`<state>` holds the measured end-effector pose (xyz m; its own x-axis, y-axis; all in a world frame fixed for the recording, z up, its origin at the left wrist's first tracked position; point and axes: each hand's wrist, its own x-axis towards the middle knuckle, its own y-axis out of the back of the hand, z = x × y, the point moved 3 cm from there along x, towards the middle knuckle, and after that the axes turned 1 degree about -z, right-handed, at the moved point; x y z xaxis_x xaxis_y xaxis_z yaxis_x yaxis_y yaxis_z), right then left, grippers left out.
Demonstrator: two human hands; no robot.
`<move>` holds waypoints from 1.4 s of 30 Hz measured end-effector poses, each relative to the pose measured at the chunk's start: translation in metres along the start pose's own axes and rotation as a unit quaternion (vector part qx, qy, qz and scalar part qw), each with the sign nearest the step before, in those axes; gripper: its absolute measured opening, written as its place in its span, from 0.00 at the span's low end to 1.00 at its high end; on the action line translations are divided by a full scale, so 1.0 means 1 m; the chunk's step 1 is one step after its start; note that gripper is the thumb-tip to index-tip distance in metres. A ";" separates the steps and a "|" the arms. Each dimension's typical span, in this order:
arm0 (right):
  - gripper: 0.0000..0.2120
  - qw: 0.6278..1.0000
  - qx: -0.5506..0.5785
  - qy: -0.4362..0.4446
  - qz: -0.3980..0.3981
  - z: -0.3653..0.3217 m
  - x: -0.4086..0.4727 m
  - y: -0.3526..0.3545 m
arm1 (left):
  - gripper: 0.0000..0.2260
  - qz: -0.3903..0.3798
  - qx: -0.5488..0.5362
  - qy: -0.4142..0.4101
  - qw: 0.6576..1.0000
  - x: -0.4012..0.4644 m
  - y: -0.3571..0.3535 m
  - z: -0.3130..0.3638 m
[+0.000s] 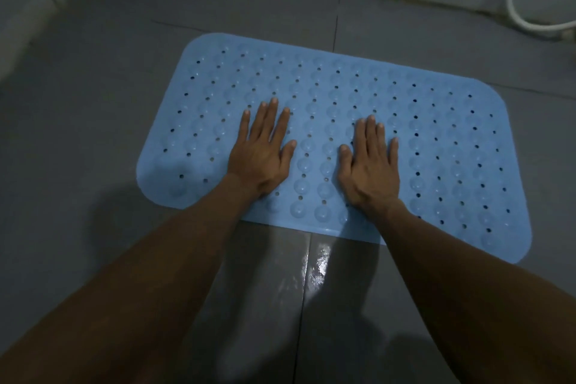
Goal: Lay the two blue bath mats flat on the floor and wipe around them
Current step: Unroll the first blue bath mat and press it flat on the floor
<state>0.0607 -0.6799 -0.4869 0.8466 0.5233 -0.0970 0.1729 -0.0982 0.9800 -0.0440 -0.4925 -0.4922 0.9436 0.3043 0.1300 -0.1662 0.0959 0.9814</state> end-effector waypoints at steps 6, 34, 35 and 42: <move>0.32 0.999 0.018 -0.037 -0.001 -0.006 0.000 0.001 | 0.29 0.003 -0.059 0.031 0.998 0.014 -0.002 0.020; 0.32 0.998 0.014 -0.064 -0.012 -0.015 0.002 0.011 | 0.33 -0.136 -0.039 0.087 0.986 0.022 0.008 0.025; 0.32 0.998 0.014 -0.064 -0.012 -0.015 0.002 0.011 | 0.33 -0.135 -0.035 0.087 0.986 0.022 0.008 0.025; 0.32 0.998 0.022 -0.065 0.006 -0.020 0.009 0.011 | 0.32 -0.118 -0.027 0.081 0.989 0.026 0.005 0.017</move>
<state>0.0601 -0.6600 -0.4731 0.9066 0.4072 -0.1105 0.1824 -0.1422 0.9729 -0.0152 -0.5002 -0.4810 0.8999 0.4157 -0.1315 0.0353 0.2311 0.9723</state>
